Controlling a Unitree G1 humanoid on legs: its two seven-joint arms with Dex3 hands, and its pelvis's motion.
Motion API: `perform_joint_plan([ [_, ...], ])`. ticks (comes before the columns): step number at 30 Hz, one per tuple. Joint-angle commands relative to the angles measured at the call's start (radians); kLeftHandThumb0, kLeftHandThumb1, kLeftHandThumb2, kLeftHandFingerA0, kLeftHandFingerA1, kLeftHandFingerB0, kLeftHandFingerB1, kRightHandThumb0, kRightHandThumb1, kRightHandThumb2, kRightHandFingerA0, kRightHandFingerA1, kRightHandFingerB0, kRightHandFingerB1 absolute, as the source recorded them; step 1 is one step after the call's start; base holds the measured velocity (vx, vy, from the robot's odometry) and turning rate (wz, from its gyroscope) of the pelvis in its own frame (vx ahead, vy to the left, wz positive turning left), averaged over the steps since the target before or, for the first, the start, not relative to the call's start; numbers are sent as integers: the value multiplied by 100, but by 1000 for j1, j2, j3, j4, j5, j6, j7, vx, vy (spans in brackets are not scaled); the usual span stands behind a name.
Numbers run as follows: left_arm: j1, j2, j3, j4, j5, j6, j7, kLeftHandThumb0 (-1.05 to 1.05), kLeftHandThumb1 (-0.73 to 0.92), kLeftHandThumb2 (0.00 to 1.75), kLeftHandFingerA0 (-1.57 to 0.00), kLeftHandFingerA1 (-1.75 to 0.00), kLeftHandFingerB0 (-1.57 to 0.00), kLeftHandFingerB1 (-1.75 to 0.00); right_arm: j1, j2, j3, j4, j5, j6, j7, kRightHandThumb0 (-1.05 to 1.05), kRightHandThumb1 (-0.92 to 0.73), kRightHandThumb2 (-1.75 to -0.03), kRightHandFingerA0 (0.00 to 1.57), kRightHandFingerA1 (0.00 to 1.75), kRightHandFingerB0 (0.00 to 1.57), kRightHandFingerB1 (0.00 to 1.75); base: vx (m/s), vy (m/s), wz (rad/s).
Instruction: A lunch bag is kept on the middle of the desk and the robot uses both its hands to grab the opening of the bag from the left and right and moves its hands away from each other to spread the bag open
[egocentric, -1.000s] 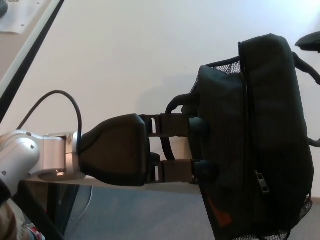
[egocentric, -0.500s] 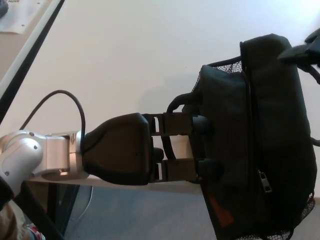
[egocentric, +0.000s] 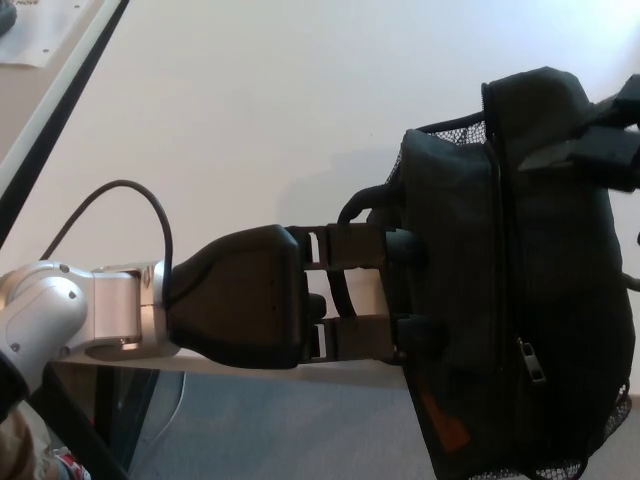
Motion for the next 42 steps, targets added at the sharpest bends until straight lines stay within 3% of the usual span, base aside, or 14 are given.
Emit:
perform_joint_plan([
  [1, -5, -8, -5, 11, 12, 21, 1, 3, 28, 93, -25, -57, -16, -50, 27, 14, 10, -7, -26, -8, -28, -15, -50, -55, 40, 38, 31, 31, 0, 0, 0],
  [4, -7, -16, -4, 9, 7, 20, -12, 3, 28, 93, -26, -57, -17, -51, 39, 29, 22, 2, -33, -15, -40, -11, -32, -85, 30, 57, 19, 51, 0, 0, 0],
  [9, -15, -27, 2, 8, -10, 10, -40, 4, 27, 93, -24, -57, -18, -52, 57, 37, 37, -2, -50, -10, -44, -12, -33, -85, 29, 56, 16, 50, 0, 0, 0],
  [11, -15, -31, 5, 9, -20, 5, -45, 5, 27, 93, -25, -57, -19, -52, 62, 38, 43, -8, -55, -3, -44, -14, -50, -55, 41, 38, 32, 32, 0, 0, 0],
  [15, -16, -38, 7, -1, -17, 14, -49, 5, 28, 94, -25, -58, -22, -54, 65, 80, 49, 26, -89, -46, -126, -19, -46, -54, 81, 67, 88, 73, 0, 0, 0],
  [16, -17, -41, 5, 3, -15, 13, -41, 5, 28, 93, -28, -59, -24, -55, 67, 87, 49, 29, -99, -50, -141, -26, -33, -79, 82, 91, 84, 93, 0, 0, 0],
  [20, -17, -47, -1, 8, -11, 5, -17, 3, 28, 92, -35, -61, -31, -57, 73, 113, 58, 53, -125, -66, -188, -27, -49, -57, 82, 131, 75, 113, 0, 0, 0],
  [22, -16, -47, -1, 9, -14, 0, -14, 5, 34, 81, -47, -46, -46, -35, 75, 116, 60, 57, -135, -69, -200, -29, -50, -56, 80, 134, 76, 110, 0, 0, 0],
  [29, -23, -56, -11, 23, 5, 12, 14, 4, 28, 94, -34, -61, -36, -59, 81, 134, 78, 89, -156, -88, -253, -28, -51, -58, 81, 146, 77, 120, 0, 0, 0],
  [33, -24, -64, -9, 18, -1, 11, 8, 7, 31, 89, -45, -46, -50, -36, 90, 136, 81, 81, -160, -80, -262, -27, -54, -56, 84, 143, 75, 124, 0, 0, 0],
  [34, -26, -76, -9, 23, -10, 7, 10, 6, 28, 94, -36, -61, -38, -59, 93, 143, 82, 81, -167, -75, -272, -24, -51, -58, 84, 146, 75, 127, 0, 0, 0],
  [40, -27, -135, -29, 29, 5, 33, -3, 8, 35, 87, -39, -44, -48, -36, 96, 173, 98, 93, -189, -54, -303, -21, -50, -59, 85, 143, 78, 123, 0, 0, 0],
  [41, -30, -168, -43, 54, 10, 37, 27, 6, 29, 95, -31, -59, -38, -59, 95, 176, 105, 96, -180, -46, -291, -21, -50, -60, 83, 145, 75, 128, 0, 0, 0],
  [42, -35, -186, -55, 67, 17, 43, 42, 8, 35, 87, -40, -44, -49, -37, 93, 181, 109, 104, -178, -46, -294, -22, -49, -62, 83, 144, 76, 128, 0, 0, 0],
])
